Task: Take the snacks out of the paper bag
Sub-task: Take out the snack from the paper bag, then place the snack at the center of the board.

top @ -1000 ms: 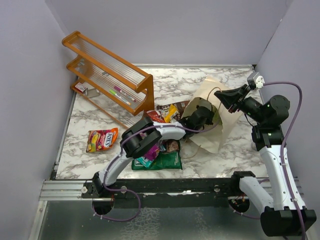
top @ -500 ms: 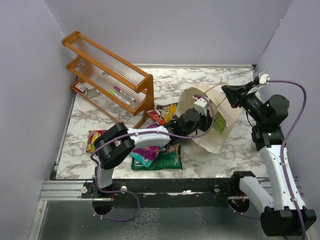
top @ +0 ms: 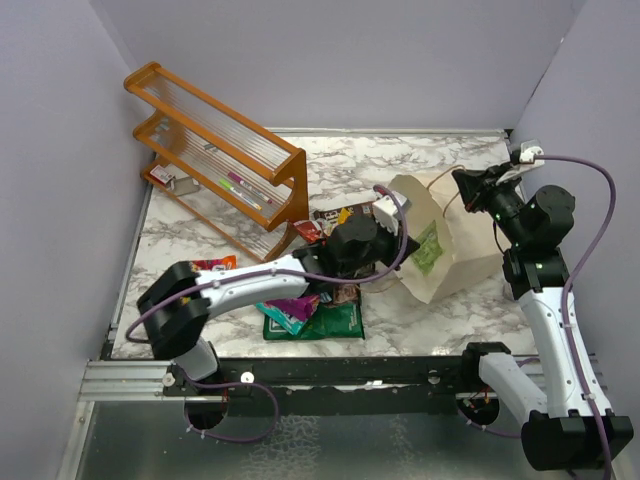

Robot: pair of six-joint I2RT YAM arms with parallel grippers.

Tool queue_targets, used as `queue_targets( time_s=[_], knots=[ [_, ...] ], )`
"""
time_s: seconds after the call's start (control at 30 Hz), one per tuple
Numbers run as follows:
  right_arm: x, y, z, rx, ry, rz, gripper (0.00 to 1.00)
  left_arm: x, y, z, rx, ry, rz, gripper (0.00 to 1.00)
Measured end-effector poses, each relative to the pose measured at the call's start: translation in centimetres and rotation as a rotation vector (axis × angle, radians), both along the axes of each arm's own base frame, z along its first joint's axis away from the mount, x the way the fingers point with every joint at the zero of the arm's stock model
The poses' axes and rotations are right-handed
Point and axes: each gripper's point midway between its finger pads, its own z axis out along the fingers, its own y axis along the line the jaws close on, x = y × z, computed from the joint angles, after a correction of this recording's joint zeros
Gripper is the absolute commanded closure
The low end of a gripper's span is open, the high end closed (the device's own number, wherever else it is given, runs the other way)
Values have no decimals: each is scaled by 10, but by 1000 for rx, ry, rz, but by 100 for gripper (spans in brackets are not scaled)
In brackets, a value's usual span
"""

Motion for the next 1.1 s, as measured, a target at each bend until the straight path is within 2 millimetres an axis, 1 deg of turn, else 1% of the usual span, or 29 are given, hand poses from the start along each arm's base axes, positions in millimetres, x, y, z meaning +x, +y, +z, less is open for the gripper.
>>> queue_targets(
  time_s=[0.07,0.17,0.2,0.27,0.33,0.37,0.4,0.43,0.47,0.5,0.53,0.57,0.67,0.73,0.8,0.87,0.97,1.03,1.1],
  knots=[
    [3,-7,-2,17,20,-44,98,-8,12,37,-36,-59,-21,100],
    [9,-17,-2,52,50,-115,98,-22,41,93,-83,-165,-34,100],
    [11,-19,-1,59,53,-130,98,-25,51,106,-92,-192,-30,100],
    [14,-25,0,78,66,-165,98,-30,77,128,-96,-248,5,100],
    [15,-28,0,95,77,-188,98,-30,102,137,-80,-285,57,100],
    [16,-29,1,100,80,-197,98,-29,112,137,-68,-294,86,100],
    [16,-30,1,109,84,-205,98,-26,125,135,-40,-302,125,100],
    [16,-31,3,115,85,-210,98,-21,134,125,8,-298,165,100],
    [15,-32,4,123,88,-215,98,-21,140,124,19,-298,185,100],
    [15,-32,7,130,85,-217,98,-16,148,114,61,-286,220,100],
    [15,-32,10,140,83,-218,98,-13,155,104,104,-271,254,100],
    [14,-32,13,148,79,-218,98,-9,164,89,159,-251,292,100],
    [13,-30,26,179,64,-213,98,-5,189,50,291,-199,378,100],
    [13,-29,33,197,57,-206,98,-8,208,28,358,-166,422,100],
    [15,-26,38,219,59,-193,98,-11,229,14,401,-142,469,100],
    [18,-23,41,236,65,-177,98,-14,246,10,406,-131,513,100],
    [22,-17,44,281,82,-147,98,-17,265,15,368,-127,573,100],
    [26,-11,47,316,92,-122,98,-18,275,18,338,-124,610,98],
    [32,-5,57,359,98,-87,98,-18,281,16,329,-120,641,96]
  ],
)
